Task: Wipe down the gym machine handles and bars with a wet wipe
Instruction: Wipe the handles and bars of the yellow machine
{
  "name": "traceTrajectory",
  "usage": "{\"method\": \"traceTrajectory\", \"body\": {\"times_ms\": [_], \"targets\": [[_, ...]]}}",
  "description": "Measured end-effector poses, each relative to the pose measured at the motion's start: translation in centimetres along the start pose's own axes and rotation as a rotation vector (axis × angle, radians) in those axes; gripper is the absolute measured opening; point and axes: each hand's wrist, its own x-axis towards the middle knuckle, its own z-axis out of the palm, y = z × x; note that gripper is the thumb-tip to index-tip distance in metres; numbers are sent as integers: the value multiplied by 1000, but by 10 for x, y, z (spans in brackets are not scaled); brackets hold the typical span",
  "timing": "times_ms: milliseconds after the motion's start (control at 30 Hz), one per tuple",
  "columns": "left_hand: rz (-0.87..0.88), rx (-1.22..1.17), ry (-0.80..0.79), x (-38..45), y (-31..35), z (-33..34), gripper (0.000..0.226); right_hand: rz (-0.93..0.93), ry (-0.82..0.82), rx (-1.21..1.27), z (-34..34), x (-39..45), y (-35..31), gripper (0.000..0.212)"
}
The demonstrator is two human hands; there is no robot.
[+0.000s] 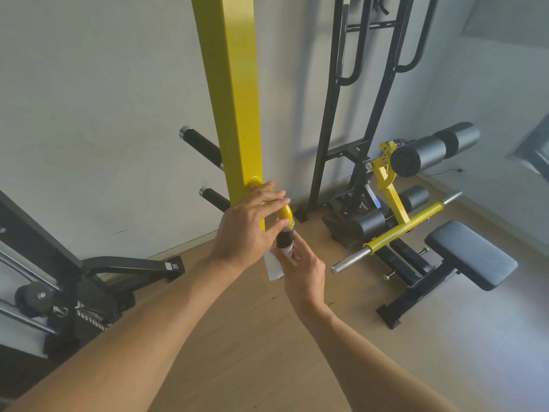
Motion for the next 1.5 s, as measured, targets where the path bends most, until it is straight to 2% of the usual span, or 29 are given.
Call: {"method": "traceTrajectory", "body": {"times_ms": [67,167,267,400,533,633,733,833,933,1067,1133,1233,1300,1367,1500], "targets": [[-6,-3,-4,1,1,0,38,23,15,-4,-2,1,3,33],[-17,-13,-20,1,1,0,39,-40,113,93,-3,9,-4,20],[-20,-17,-19,1,1,1,39,-27,136,175,-1,9,-9,23],[-16,-7,-9,0,2,1,39,32,6,-69,-2,-1,4,32],[3,-2,-5,-1,0,-1,38,-45,-39,-191,-6,0,2,45],[0,-1,-7,-1,-1,-1,38,-134,68,-41,-5,5,-13,46],[-5,-1,-9,0,1,0,39,-49,95,121,-2,10,-19,45],[-5,1,-19,0,0,0,39,50,32,-23,-2,6,-6,31],[-4,0,-13,-1,-2,0,40,-42,49,-38,-2,3,-6,19],[4,0,-2,-2,-2,0,38,-189,135,23,-2,13,-21,33],[-8,-9,0,0,-1,-1,38,-176,64,-16,-3,12,-20,50],[-7,-19,3,0,-1,-1,37,-194,-101,-158,-5,2,-11,88],[5,-12,9,-2,-1,0,38,-238,-151,-236,-9,0,-4,95],[7,-8,22,-3,-2,1,38,-265,-151,-294,-14,3,-3,85],[7,-14,24,-2,-2,4,37,-208,-18,-245,-19,18,-11,41]]}}
